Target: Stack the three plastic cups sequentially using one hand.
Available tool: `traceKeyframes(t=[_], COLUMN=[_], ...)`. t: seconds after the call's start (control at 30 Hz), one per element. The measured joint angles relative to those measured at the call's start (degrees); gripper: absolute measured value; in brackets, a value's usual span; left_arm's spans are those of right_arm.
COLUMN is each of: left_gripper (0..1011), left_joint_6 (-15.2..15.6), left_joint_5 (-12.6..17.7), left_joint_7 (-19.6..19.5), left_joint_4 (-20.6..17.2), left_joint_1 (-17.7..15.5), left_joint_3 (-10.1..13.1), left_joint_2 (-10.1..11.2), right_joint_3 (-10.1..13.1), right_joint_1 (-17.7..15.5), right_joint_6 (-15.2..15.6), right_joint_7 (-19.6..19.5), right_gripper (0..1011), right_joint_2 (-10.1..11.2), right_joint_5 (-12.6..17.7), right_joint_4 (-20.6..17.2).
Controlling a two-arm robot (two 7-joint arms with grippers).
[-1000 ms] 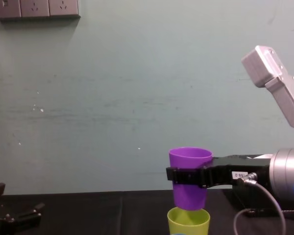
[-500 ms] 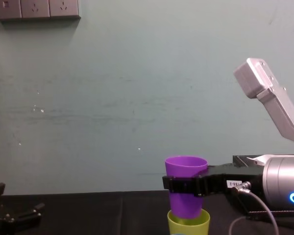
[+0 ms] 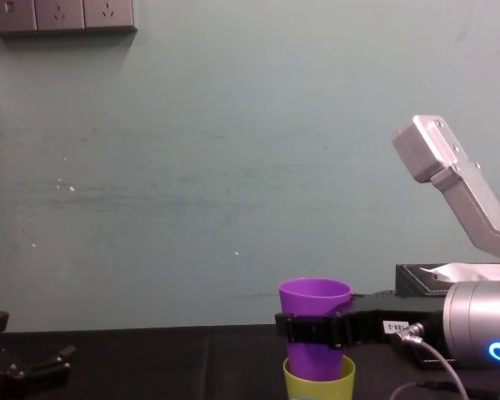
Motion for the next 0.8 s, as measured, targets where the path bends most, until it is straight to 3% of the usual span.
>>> traceKeyframes(t=[0.57, 0.67, 0.8], left_gripper=[1000, 1000, 1000], left_joint_6=[0.0, 0.0, 0.0], left_joint_5=[0.0, 0.0, 0.0], left_joint_7=[0.0, 0.0, 0.0], left_joint_4=[0.0, 0.0, 0.0], left_joint_1=[0.0, 0.0, 0.0], left_joint_3=[0.0, 0.0, 0.0], left_joint_2=[0.0, 0.0, 0.0], right_joint_3=[-0.14, -0.13, -0.11], right_joint_1=[0.01, 0.0, -0.01], right_joint_6=[-0.05, -0.05, -0.05], right_joint_7=[0.1, 0.1, 0.1], right_gripper=[749, 790, 920], right_joint_2=[0.04, 0.04, 0.04], right_joint_5=[-0.34, -0.34, -0.33], right_joint_4=[0.41, 0.4, 0.39])
